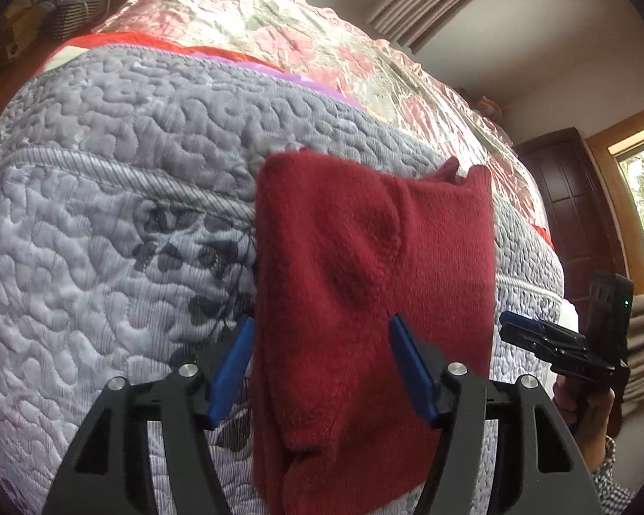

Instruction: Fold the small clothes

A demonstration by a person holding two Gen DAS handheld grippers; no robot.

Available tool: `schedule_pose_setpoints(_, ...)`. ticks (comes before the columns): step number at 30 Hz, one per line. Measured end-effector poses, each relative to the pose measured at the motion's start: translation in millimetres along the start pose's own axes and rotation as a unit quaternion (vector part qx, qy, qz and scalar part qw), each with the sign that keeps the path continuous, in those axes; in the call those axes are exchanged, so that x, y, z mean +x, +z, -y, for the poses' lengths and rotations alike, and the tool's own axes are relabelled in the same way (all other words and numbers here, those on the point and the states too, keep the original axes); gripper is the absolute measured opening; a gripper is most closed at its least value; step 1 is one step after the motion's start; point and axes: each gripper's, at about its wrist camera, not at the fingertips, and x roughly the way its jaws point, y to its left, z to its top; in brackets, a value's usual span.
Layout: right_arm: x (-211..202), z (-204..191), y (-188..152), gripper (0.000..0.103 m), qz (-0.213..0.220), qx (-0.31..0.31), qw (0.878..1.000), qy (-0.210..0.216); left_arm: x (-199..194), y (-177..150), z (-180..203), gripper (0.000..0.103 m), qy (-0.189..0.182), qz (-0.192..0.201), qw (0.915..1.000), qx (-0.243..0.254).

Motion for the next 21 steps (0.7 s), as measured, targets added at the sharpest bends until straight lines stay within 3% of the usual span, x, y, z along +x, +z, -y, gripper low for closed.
schedule_pose_setpoints(5,13.9,-1.7,-7.0,0.058,-0.013,0.015,1.0,0.01,28.4,-1.5,-11.0,0.067,-0.043,-0.027,0.9985,-0.019)
schedule_pose_setpoints(7,15.1,-0.4,-6.9,0.06,-0.013,0.022,1.0,0.014,40.1,0.1,-13.1,0.073,-0.059,-0.036,0.9974,-0.023)
schedule_pose_setpoints(11,13.8,-3.0,-7.5,0.06,-0.013,0.017,1.0,0.013,54.9,-1.4,-10.2,0.079,-0.068,-0.043,0.9965,-0.02)
schedule_pose_setpoints(16,8.5,-7.5,-6.8,0.06,-0.006,0.014,1.0,0.019,51.7,-3.6,12.6,0.078,-0.067,-0.05,0.9964,0.014)
schedule_pose_setpoints(21,7.8,-8.5,-13.2,0.064,-0.013,-0.001,1.0,0.009,65.6,-14.5,26.5,0.08,0.017,-0.071,0.9955,0.061)
